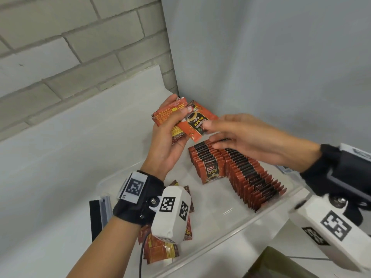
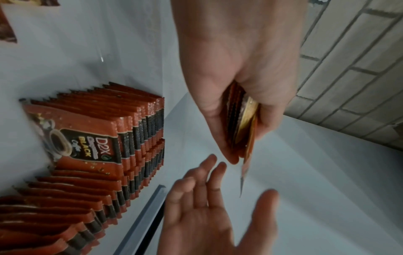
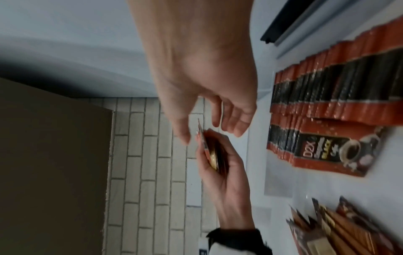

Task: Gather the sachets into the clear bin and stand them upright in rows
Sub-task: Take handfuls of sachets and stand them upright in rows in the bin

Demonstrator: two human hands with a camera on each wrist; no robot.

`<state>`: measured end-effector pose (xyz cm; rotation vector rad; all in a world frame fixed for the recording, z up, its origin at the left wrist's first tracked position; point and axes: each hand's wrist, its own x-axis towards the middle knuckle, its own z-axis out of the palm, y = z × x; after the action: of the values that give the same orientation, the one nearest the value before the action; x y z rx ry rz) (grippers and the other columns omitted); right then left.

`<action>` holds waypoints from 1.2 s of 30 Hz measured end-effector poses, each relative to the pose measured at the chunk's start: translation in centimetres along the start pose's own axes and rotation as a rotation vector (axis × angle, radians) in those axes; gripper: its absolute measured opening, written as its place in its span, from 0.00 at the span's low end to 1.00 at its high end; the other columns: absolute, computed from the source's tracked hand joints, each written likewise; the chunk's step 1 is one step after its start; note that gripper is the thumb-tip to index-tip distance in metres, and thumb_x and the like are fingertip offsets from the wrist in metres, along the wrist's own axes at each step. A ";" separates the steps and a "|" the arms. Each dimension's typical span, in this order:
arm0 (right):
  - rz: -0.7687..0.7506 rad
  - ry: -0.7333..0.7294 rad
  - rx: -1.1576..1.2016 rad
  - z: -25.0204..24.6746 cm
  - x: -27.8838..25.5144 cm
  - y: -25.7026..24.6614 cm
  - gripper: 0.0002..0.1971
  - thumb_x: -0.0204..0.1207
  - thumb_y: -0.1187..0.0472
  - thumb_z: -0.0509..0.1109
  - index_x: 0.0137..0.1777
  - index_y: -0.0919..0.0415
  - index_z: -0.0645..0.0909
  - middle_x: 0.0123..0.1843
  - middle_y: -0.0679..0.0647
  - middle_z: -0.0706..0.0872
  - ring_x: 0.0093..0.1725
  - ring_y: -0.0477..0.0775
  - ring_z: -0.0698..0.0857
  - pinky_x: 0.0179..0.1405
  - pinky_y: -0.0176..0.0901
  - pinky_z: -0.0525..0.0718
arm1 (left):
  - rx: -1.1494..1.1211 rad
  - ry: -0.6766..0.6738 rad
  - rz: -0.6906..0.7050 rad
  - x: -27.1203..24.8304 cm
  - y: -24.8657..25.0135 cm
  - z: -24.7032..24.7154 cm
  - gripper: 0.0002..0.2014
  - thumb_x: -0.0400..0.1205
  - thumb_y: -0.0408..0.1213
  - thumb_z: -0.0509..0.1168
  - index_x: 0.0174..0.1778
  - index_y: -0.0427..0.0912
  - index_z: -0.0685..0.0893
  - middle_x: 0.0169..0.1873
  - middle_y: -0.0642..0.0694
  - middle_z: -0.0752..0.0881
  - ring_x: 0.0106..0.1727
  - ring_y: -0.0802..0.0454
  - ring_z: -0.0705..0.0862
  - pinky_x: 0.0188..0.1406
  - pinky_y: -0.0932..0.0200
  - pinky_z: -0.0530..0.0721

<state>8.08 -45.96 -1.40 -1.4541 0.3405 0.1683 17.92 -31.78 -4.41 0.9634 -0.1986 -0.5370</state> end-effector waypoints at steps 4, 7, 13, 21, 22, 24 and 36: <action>0.036 0.043 -0.007 0.6 0.3 1.0 0.15 0.66 0.56 0.79 0.50 0.63 0.88 0.44 0.49 0.89 0.50 0.45 0.86 0.50 0.35 0.85 | -0.009 0.000 0.033 -0.1 0.1 0.2 0.22 0.77 0.26 0.67 0.66 0.48 0.78 0.53 0.44 0.85 0.53 0.47 0.88 0.54 0.49 0.86; 0.006 0.064 0.039 0.4 0.7 0.7 0.05 0.72 0.63 0.76 0.46 0.63 0.85 0.43 0.53 0.90 0.47 0.47 0.88 0.52 0.37 0.87 | -0.032 0.005 0.045 -0.1 0.1 0.2 0.24 0.73 0.30 0.69 0.66 0.48 0.78 0.55 0.42 0.85 0.57 0.45 0.86 0.57 0.48 0.85; -0.026 -0.024 -0.251 -1.4 -0.2 -1.2 0.04 0.73 0.64 0.76 0.46 0.58 0.84 0.38 0.55 0.90 0.38 0.46 0.85 0.43 0.35 0.83 | -0.108 0.024 -0.028 0.0 0.3 0.1 0.12 0.77 0.40 0.68 0.57 0.51 0.83 0.44 0.45 0.87 0.44 0.51 0.89 0.50 0.50 0.88; -0.107 -0.099 -0.948 -0.8 0.6 -1.2 0.04 0.71 0.59 0.79 0.44 0.50 0.89 0.39 0.45 0.92 0.40 0.38 0.88 0.54 0.35 0.84 | -0.108 0.034 -0.039 -0.2 0.2 0.3 0.11 0.81 0.38 0.66 0.59 0.46 0.80 0.43 0.41 0.86 0.42 0.45 0.88 0.45 0.49 0.88; -0.110 -0.105 -1.001 -0.5 0.8 -1.0 0.04 0.71 0.59 0.79 0.44 0.50 0.90 0.38 0.44 0.91 0.40 0.38 0.88 0.53 0.36 0.85 | -0.107 0.034 -0.043 -0.2 0.3 0.3 0.11 0.81 0.38 0.65 0.59 0.46 0.80 0.42 0.41 0.86 0.41 0.45 0.88 0.45 0.49 0.88; -0.117 -0.115 -1.084 -0.1 1.1 -0.6 0.03 0.71 0.59 0.79 0.43 0.50 0.90 0.37 0.41 0.90 0.40 0.39 0.87 0.50 0.35 0.84 | -0.106 0.030 -0.047 -0.3 0.3 0.3 0.11 0.82 0.38 0.65 0.59 0.46 0.81 0.41 0.41 0.86 0.41 0.45 0.88 0.46 0.49 0.88; -0.091 -0.191 -1.245 0.6 1.5 0.5 0.02 0.73 0.61 0.77 0.44 0.56 0.91 0.31 0.38 0.85 0.33 0.36 0.82 0.36 0.29 0.77 | -0.074 0.013 -0.043 -0.5 0.6 0.3 0.12 0.78 0.39 0.66 0.57 0.46 0.82 0.40 0.41 0.88 0.41 0.45 0.88 0.45 0.49 0.89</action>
<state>9.42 -45.49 -2.33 -2.6463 -0.0363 0.4959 17.62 -31.48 -3.67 0.9003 -0.1454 -0.5734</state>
